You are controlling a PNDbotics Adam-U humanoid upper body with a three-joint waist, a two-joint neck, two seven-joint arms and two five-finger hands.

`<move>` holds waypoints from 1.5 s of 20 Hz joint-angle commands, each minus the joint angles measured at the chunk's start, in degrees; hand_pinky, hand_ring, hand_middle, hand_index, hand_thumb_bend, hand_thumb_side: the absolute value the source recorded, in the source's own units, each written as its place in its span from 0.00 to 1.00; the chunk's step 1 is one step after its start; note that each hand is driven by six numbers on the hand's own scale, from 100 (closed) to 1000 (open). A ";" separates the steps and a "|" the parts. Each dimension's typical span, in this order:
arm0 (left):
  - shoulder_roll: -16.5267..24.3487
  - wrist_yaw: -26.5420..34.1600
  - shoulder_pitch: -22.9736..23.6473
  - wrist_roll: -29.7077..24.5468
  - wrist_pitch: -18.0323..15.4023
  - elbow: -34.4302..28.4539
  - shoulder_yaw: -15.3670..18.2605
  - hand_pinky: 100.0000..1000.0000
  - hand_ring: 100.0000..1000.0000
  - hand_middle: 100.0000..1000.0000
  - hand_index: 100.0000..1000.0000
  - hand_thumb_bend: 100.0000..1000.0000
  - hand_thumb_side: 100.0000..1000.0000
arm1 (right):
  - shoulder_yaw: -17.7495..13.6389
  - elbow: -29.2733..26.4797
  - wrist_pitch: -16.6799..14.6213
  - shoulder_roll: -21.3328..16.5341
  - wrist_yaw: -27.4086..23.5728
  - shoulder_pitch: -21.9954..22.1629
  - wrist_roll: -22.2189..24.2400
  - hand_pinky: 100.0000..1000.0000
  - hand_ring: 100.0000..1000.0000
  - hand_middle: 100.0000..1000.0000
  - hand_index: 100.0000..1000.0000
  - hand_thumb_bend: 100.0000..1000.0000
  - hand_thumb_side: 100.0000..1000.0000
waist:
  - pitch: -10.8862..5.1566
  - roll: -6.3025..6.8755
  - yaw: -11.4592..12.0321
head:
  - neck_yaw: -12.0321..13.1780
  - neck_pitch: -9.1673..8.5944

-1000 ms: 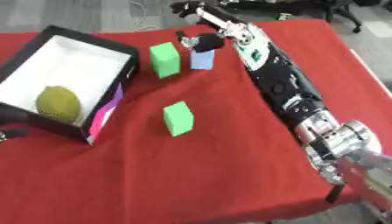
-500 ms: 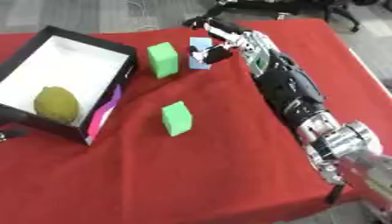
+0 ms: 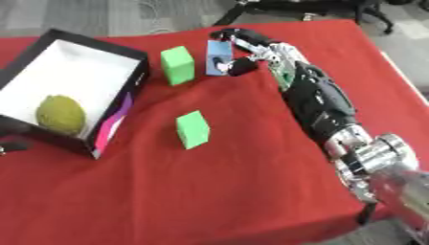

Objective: Pick up objects on the table and place them in the box.

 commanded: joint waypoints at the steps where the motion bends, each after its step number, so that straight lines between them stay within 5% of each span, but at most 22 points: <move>1: 0.62 0.04 -0.47 0.06 -0.01 -0.85 0.34 0.71 0.79 0.62 0.68 0.00 0.89 | -0.25 0.12 0.14 -0.96 1.00 -0.69 0.44 1.00 0.86 0.80 0.96 0.00 0.32 | -1.52 0.73 -0.05 | -0.18 -0.10; 5: 0.58 0.06 -0.51 -0.01 -0.01 -0.85 0.31 0.72 0.79 0.62 0.68 0.00 0.89 | -0.28 -0.05 0.32 -0.68 1.63 -0.62 0.44 1.00 0.83 0.72 0.95 0.00 0.12 | -1.53 0.75 -0.04 | -0.31 -0.10; 11: 0.54 0.09 -0.57 -0.01 0.01 -0.84 0.30 0.72 0.79 0.62 0.68 0.00 0.89 | -0.17 -0.14 0.49 -0.30 3.17 -0.51 -0.24 1.00 0.79 0.59 0.93 0.00 0.12 | -1.55 0.78 -0.04 | -0.49 -0.10; 12: 0.53 0.08 -0.57 -0.01 0.01 -0.84 0.31 0.72 0.79 0.62 0.68 0.00 0.89 | -0.17 -0.14 0.49 -0.24 3.39 -0.49 -0.46 1.00 0.80 0.59 0.94 0.00 0.12 | -1.55 0.78 -0.03 | -0.53 -0.10; 13: 0.53 0.08 -0.57 0.00 0.01 -0.84 0.32 0.72 0.80 0.62 0.68 0.00 0.89 | -0.24 -0.18 0.49 -0.19 3.47 -0.51 -0.81 1.00 0.82 0.71 0.95 0.00 0.12 | -1.55 0.78 -0.04 | -0.55 -0.10; 17: 0.56 0.08 -0.52 0.02 0.01 -0.84 0.31 0.72 0.80 0.62 0.68 0.00 0.90 | -0.60 -1.22 -0.30 -0.06 1.49 -0.64 -4.29 1.00 0.86 0.87 0.96 0.00 0.43 | -1.55 0.75 -0.10 | -0.59 -0.10; 24: 0.58 0.08 -0.54 0.05 0.01 -0.86 0.32 0.72 0.80 0.62 0.68 0.00 0.89 | -0.10 -1.20 -0.30 -0.51 -1.73 -0.64 -5.83 1.00 0.92 0.95 0.98 0.00 0.54 | -1.55 0.70 -0.06 | -0.76 -0.10; 30: 0.63 0.07 -0.54 0.02 0.02 -0.91 0.31 0.72 0.80 0.62 0.68 0.00 0.90 | -0.06 1.14 1.45 -0.42 0.36 -0.31 -1.88 1.00 0.93 0.94 0.99 0.00 0.82 | -1.44 0.71 -0.11 | -0.94 -0.22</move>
